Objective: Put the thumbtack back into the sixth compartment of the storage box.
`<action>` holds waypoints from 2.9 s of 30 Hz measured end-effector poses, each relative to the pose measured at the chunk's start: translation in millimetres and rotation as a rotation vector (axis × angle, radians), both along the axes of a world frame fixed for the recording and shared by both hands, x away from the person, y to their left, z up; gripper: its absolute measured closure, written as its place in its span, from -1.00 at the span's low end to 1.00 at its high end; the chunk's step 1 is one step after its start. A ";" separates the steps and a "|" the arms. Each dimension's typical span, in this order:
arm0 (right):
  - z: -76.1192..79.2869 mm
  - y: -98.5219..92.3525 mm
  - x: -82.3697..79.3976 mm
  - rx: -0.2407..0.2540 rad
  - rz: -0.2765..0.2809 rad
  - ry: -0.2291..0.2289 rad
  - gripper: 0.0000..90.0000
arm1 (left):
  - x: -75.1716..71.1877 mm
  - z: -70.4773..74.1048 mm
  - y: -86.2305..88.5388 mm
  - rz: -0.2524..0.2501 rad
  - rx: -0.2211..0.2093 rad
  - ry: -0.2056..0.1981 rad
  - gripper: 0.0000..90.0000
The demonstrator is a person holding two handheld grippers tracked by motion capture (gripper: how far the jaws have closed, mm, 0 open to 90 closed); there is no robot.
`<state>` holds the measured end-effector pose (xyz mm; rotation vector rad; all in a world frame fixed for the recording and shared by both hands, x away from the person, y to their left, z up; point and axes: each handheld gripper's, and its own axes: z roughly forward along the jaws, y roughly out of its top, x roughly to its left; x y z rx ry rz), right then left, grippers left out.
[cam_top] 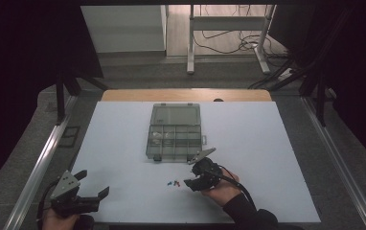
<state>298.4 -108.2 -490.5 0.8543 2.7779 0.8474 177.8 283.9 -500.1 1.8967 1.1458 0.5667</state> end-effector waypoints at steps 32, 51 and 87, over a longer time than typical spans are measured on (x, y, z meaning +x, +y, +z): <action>-22.0 46.4 0.2 -0.102 0.084 0.007 0.77 | -0.9 0.0 0.2 -0.009 -0.003 -0.009 -0.97; -13.4 34.9 6.3 -0.069 0.041 0.026 0.87 | -0.7 0.0 -0.4 -0.011 -0.001 -0.006 -0.97; 22.5 36.1 38.1 0.083 0.032 -0.036 0.87 | 1.1 -0.5 -0.2 -0.013 -0.003 0.008 -0.96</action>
